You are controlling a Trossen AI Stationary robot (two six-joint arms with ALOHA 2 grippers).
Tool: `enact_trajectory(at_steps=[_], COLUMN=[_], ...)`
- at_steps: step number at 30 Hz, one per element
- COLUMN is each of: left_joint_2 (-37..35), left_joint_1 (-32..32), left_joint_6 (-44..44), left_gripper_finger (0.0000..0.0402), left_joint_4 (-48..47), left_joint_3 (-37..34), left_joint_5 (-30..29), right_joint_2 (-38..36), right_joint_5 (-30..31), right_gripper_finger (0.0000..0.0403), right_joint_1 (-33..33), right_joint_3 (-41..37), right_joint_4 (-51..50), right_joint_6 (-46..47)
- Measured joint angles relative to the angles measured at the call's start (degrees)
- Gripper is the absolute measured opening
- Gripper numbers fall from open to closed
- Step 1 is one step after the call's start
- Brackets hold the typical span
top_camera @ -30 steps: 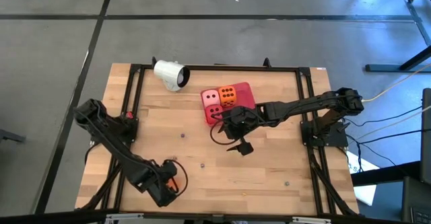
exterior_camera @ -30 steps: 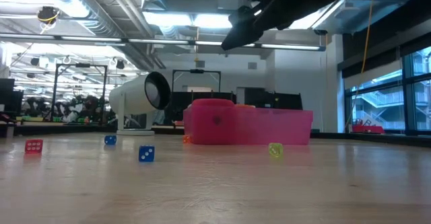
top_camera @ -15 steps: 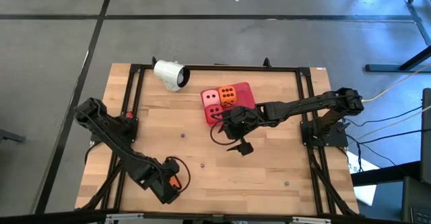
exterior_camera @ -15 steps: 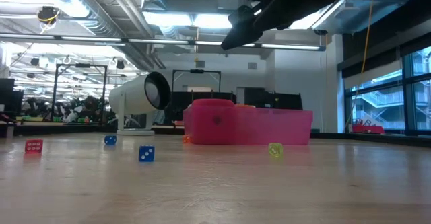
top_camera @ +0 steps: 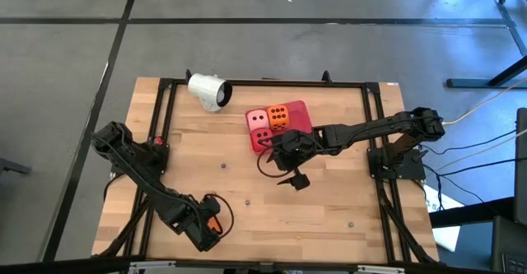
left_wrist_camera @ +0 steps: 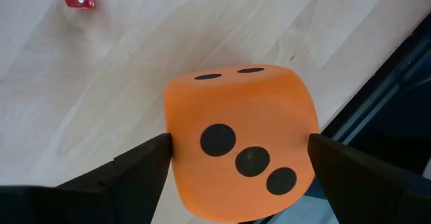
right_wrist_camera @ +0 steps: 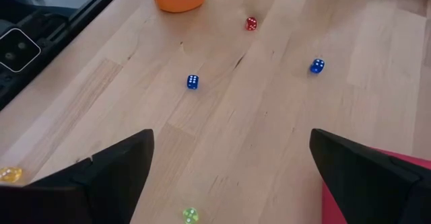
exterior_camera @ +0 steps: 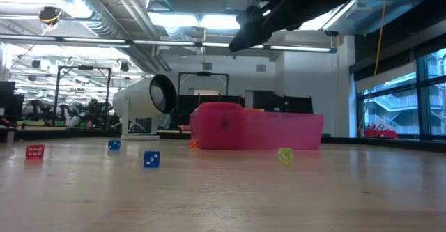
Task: Pick & Place Dice
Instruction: Put the big orange dice into the red bin
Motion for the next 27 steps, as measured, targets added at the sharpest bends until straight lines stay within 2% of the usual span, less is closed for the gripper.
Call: enact_trajectory(at_steps=[27], left_joint_2=[0.13], left_joint_1=[0.07], left_joint_6=[2.02], left_gripper_finger=[0.0345], left_joint_4=[0.25], left_joint_3=[-0.04], left_joint_5=[0.24], right_joint_2=[0.00], right_joint_5=[0.00], right_gripper_finger=[0.0396], right_joint_1=[0.00], right_joint_3=[0.00], right_joint_4=[0.02], right_joint_6=[0.84])
